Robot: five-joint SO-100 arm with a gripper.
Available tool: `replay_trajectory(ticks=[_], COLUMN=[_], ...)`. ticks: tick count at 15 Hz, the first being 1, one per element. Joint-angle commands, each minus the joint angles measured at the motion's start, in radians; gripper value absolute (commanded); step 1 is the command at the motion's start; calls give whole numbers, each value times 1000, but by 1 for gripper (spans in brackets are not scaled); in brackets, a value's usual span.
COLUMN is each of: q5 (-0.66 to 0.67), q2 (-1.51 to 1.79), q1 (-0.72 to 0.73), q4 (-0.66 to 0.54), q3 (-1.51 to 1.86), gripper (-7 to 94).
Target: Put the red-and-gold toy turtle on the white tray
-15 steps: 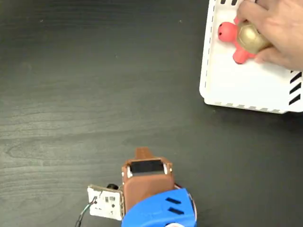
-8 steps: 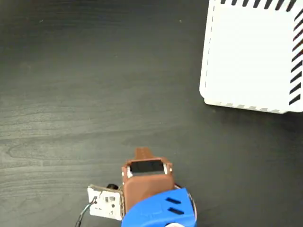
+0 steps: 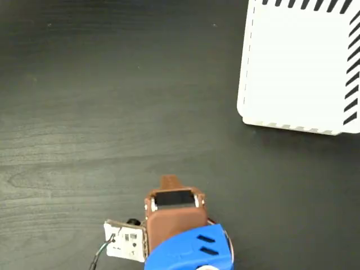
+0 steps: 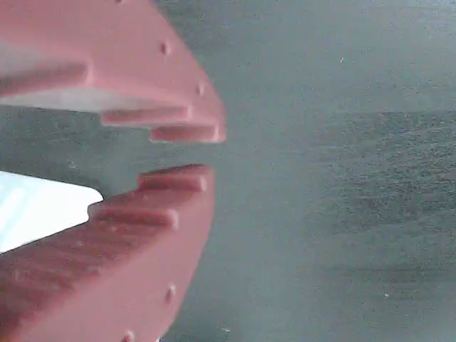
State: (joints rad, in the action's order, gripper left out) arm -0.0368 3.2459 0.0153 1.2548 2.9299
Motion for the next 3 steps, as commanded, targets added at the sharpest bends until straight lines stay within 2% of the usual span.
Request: replay_trajectory(ticks=[1,3], q5=[-2,-2], q2=[8,8], q1=[8,8], q4=[15,15], q3=[-12,-12], gripper=[0,0])
